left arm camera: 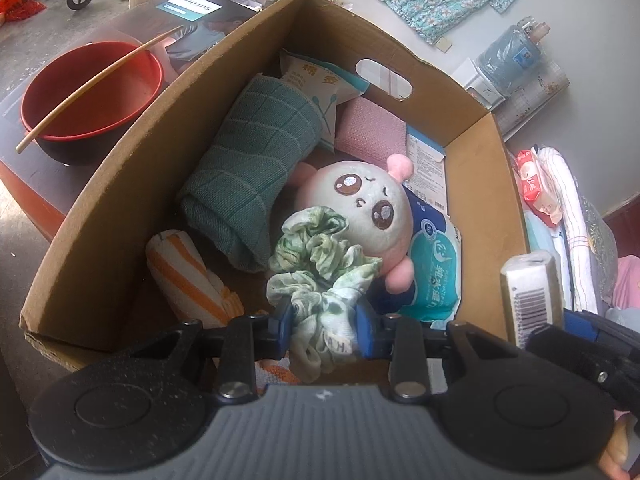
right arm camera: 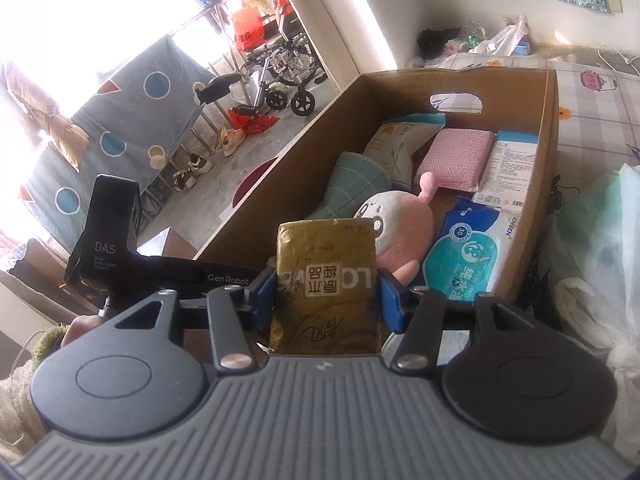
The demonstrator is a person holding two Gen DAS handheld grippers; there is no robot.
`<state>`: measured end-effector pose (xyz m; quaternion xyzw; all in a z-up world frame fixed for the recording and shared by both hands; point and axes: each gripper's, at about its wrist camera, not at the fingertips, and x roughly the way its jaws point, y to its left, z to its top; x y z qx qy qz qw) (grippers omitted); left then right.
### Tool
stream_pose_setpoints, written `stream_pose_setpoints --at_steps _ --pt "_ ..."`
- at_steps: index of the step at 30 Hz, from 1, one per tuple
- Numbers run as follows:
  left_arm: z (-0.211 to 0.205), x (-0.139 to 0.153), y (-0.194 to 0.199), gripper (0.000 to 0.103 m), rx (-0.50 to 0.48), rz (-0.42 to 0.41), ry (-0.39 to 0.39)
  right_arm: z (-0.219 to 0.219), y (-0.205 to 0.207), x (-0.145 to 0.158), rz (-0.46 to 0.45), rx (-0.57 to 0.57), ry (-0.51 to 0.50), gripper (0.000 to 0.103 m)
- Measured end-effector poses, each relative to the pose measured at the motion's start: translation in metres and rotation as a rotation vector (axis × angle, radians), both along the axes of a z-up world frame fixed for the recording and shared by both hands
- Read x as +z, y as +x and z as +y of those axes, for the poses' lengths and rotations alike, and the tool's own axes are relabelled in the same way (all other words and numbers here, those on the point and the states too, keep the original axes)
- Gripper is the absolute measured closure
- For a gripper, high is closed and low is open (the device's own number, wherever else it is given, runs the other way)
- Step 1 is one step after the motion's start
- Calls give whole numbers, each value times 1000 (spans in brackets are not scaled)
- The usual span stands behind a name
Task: Organize soft objects
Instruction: 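Lower the scrunchie into the box with the left tool while the right tool carries the packet there, then open both tools to release the scrunchie and packet in the box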
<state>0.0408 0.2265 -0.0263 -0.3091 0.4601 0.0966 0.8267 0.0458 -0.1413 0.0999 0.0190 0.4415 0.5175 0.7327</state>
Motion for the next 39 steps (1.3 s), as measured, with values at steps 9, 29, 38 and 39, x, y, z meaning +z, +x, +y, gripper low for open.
stream_pose_setpoints --at_steps 9,29,38,39 --pt "3 -2 0 68 -7 -4 -20 10 -1 -19 32 21 -104 41" --pt "-14 18 -4 19 -1 -45 41 -62 -15 6 -56 -125 -3 32" --pt "-58 72 -48 1 -31 -208 331 -103 -36 3 -99 -258 52 20" --pt "-66 78 -54 0 -47 -228 367 -107 -40 2 -109 -277 52 19"
